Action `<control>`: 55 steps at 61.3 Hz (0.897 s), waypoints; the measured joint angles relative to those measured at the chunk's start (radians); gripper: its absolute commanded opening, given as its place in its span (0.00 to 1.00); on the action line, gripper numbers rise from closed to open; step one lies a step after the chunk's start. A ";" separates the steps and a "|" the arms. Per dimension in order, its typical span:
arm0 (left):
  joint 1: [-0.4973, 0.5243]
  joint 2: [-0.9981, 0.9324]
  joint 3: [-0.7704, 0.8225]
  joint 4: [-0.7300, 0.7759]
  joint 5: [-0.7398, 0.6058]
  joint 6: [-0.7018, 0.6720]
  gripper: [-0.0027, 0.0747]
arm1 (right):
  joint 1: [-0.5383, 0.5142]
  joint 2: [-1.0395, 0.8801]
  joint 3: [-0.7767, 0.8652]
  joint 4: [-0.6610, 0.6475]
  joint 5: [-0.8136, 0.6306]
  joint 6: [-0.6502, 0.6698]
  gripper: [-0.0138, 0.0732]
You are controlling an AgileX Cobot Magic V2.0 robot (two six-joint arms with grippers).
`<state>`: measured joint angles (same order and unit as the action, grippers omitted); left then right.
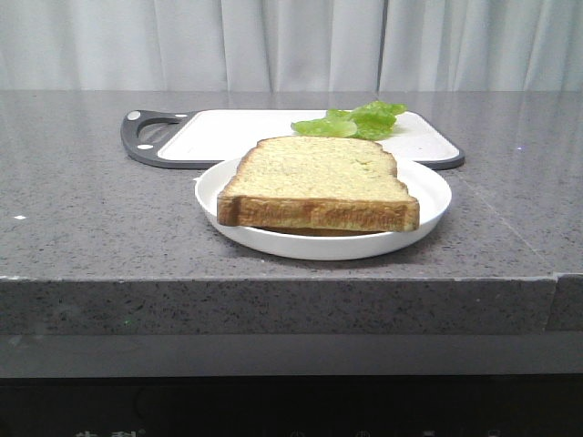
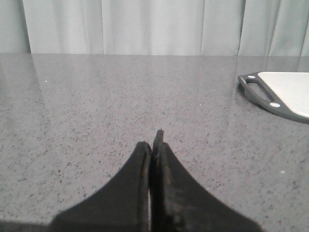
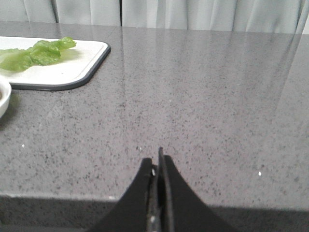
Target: Left arm grabs bread, right arm adds lettuce
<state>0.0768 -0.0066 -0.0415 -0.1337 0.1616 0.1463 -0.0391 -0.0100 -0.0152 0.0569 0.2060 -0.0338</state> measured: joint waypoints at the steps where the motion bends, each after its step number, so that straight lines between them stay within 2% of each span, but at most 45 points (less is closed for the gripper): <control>1: 0.000 0.002 -0.017 -0.002 0.008 0.000 0.01 | 0.000 0.000 -0.012 0.000 0.007 0.000 0.09; 9: 0.000 0.086 -0.153 -0.007 0.080 0.000 0.01 | 0.000 0.015 -0.152 0.000 0.067 0.000 0.09; 21: 0.000 0.332 -0.353 -0.007 0.145 0.000 0.01 | 0.000 0.179 -0.368 0.000 0.163 0.000 0.09; 32: 0.000 0.468 -0.420 -0.007 0.156 0.000 0.01 | 0.000 0.259 -0.442 0.000 0.196 0.000 0.10; 38: 0.000 0.474 -0.424 -0.007 0.158 0.000 0.06 | 0.000 0.261 -0.447 0.000 0.203 0.000 0.18; 42: 0.000 0.474 -0.426 -0.007 0.160 0.000 0.19 | 0.000 0.261 -0.448 0.000 0.205 0.000 0.30; 51: 0.000 0.474 -0.426 -0.007 0.160 0.000 0.72 | 0.000 0.261 -0.448 -0.002 0.205 0.000 0.62; 55: 0.000 0.474 -0.426 -0.007 0.160 0.000 0.87 | 0.000 0.261 -0.448 -0.002 0.206 0.000 0.73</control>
<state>0.0768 0.4678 -0.4678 -0.1411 0.3212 0.1463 -0.0391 0.2510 -0.4633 0.0551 0.4116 -0.0338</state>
